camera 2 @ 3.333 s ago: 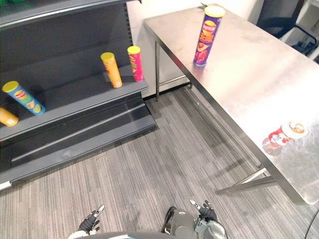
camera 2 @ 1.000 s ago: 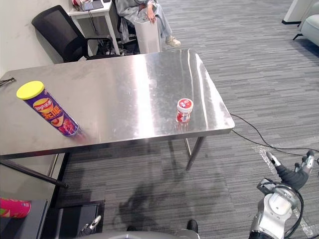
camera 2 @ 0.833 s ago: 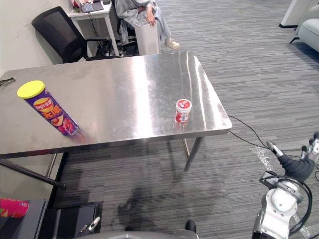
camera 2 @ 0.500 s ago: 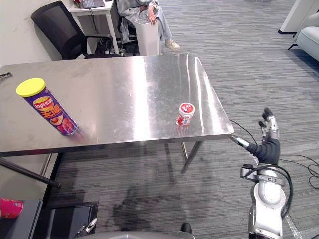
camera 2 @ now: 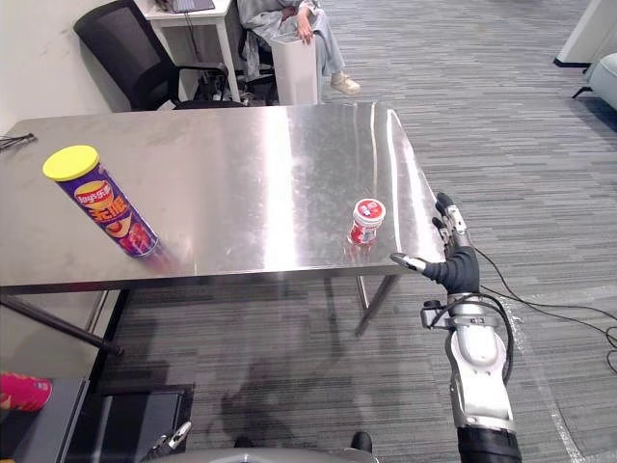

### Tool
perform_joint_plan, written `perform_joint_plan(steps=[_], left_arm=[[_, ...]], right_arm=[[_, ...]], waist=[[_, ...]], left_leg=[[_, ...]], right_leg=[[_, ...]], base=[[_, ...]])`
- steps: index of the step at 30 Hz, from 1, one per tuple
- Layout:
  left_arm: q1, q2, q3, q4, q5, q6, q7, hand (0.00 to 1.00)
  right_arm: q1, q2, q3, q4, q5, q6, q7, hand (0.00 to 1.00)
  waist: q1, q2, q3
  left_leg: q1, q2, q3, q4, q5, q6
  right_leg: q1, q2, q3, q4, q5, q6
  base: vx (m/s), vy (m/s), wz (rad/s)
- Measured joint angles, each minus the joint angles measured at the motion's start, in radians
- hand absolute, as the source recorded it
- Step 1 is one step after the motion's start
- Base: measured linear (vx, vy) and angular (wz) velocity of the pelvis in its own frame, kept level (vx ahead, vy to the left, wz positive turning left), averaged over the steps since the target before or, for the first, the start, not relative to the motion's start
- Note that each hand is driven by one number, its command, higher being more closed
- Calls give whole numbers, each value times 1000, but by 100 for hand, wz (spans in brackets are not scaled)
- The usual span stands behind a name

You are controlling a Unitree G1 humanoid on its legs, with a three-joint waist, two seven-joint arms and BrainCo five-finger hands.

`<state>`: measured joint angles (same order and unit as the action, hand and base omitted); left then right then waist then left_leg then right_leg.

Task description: Put the gum and the chips on the shelf.

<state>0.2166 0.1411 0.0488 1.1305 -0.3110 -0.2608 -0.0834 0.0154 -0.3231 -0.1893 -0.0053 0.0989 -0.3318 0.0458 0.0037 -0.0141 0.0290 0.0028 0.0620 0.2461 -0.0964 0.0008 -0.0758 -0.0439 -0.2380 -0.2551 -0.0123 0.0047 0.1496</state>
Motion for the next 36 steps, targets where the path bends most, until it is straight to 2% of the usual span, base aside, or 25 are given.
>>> perform_joint_plan(steps=[7, 12, 30, 31, 36], left_arm=[[-1, 1, -5, -8, 0, 1, 4, 0], [-1, 1, -3, -16, 0, 1, 16, 0], [-1, 2, -2, -18, 1, 2, 36, 0], [-1, 3, -2, -18, 1, 2, 37, 0], [-1, 5, -1, -19, 2, 3, 38, 0]], right_arm=[[-110, 0, 34, 129, 0, 8, -30, 0], [-182, 7, 43, 220, 0, 31, -64, 0], [-306, 69, 94, 336, 0, 45, -100, 0], [-306, 69, 104, 335, 0, 45, -100, 100], [-307, 72, 140, 335, 0, 45, -101, 100]], waist=[[18, 0, 39], [28, -2, 54], [41, -11, 88], [43, -12, 89], [43, -17, 92]], left_leg=[[-1, 0, -16, 0, 0, 0], [-2, 0, -21, 0, 0, 0], [-1, 0, -28, -1, 1, 1], [-1, 0, -28, -1, 1, 0], [2, 0, -35, -4, 1, 0]], right_leg=[[12, 1, -16, -1, -2, -4], [12, 1, -18, -1, -4, -7], [16, 3, -22, -3, -4, -7], [17, 3, -23, -3, -4, -7], [28, 3, -31, -8, -4, -7]], base=[[12, -8, 6], [1, -3, 1], [0, 0, 0], [0, 0, 0], [0, 0, 3]])
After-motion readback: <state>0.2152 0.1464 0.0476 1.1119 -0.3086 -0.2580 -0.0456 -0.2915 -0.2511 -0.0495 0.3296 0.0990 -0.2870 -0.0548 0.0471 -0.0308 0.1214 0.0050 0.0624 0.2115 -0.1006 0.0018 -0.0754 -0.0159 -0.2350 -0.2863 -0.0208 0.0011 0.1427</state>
